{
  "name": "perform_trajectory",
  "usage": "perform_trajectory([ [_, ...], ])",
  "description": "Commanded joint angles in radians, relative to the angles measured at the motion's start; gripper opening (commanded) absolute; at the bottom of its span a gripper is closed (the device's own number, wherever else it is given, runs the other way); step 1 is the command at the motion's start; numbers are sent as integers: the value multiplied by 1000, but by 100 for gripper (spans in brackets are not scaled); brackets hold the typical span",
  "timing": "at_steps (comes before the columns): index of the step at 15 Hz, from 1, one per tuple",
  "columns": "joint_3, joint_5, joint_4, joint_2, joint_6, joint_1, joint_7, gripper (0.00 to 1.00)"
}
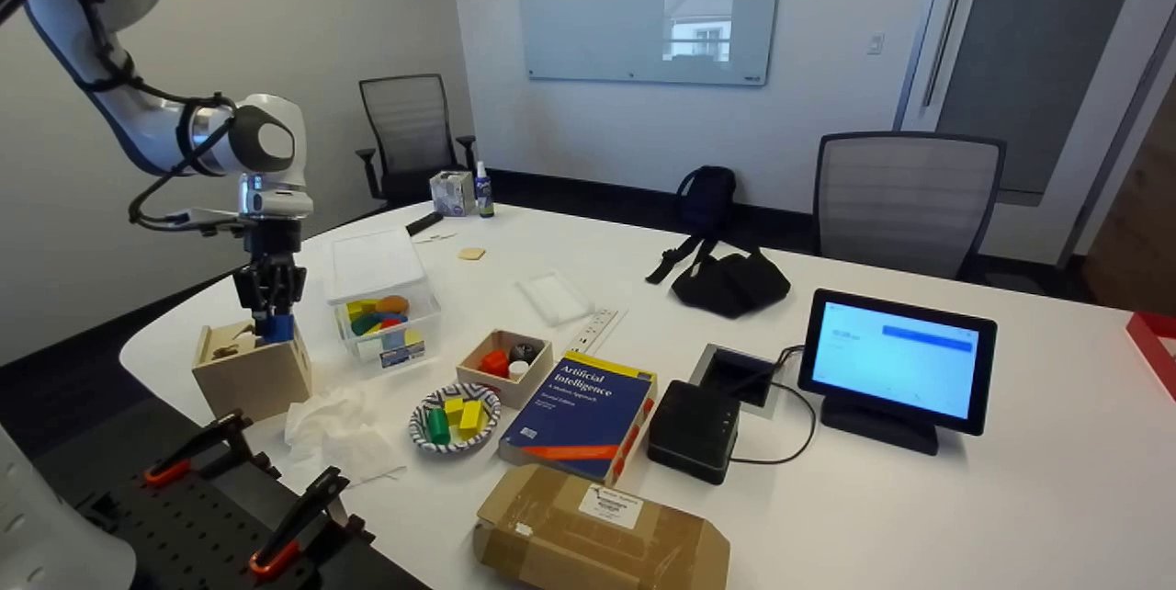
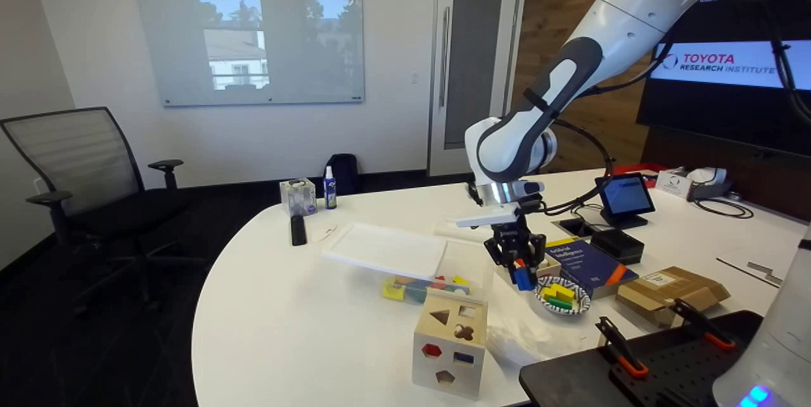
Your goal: Put the blue block in the toy box
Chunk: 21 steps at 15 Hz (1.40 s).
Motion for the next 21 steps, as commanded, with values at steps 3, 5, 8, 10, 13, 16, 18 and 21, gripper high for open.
perform_trajectory([
  [3,80,-72,54,-5,-74,98,239,16],
  [5,106,-103,73,2,-77,125,289,16],
  [8,126,-168,101,19,-71,155,336,16],
  [10,130,-227,121,37,-60,170,343,16],
  [13,127,-338,145,72,-14,194,344,16],
  [16,119,-422,160,114,57,218,350,16],
  [18,116,-444,168,145,102,239,360,16],
  [21,110,-430,169,178,170,276,371,16],
])
